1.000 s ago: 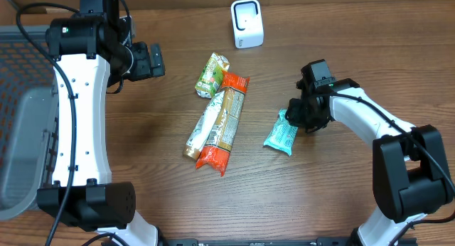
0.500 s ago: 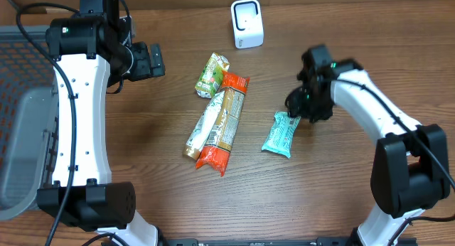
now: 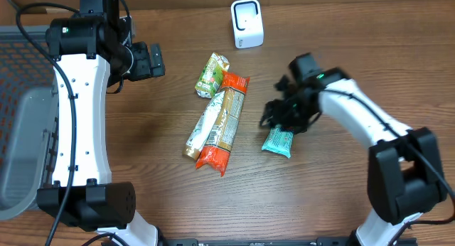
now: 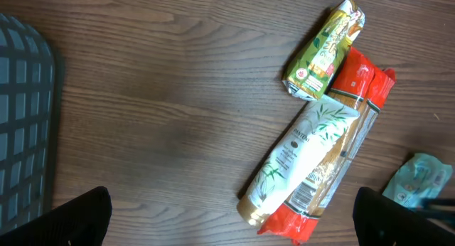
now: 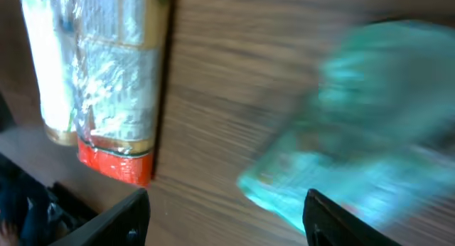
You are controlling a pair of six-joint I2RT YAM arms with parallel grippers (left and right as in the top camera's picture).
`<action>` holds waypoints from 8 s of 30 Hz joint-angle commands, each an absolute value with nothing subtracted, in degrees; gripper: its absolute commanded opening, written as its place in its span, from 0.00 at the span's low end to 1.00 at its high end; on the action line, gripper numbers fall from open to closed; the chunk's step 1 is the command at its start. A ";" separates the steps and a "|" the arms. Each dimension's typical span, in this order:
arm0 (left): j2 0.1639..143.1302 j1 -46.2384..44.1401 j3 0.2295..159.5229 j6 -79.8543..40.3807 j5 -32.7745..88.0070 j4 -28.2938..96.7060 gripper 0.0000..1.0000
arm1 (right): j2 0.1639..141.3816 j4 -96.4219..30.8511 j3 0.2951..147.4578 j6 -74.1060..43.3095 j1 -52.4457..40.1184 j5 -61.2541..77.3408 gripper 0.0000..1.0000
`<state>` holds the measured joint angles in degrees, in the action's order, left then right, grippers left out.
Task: Scan the item barcode
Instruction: 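Lower the right gripper onto the teal tissue pack and grasp it, then lift the teal tissue pack with the right gripper and raise it, then hold the teal tissue pack barcode in front of the white scanner, then place the teal pack at the right and reach toward the spaghetti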
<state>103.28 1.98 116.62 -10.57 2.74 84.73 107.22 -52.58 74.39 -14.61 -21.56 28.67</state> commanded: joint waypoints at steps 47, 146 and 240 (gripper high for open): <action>103.90 2.22 116.62 -11.16 2.74 84.82 1.00 | 107.11 -41.10 56.97 3.29 3.05 37.28 0.80; 103.90 2.22 116.62 -11.16 2.74 84.79 0.99 | 136.79 2.02 118.58 68.12 -30.20 -38.11 0.04; 103.90 2.22 116.62 -11.16 2.74 84.79 1.00 | 94.17 -40.16 64.45 -31.03 28.99 23.75 0.68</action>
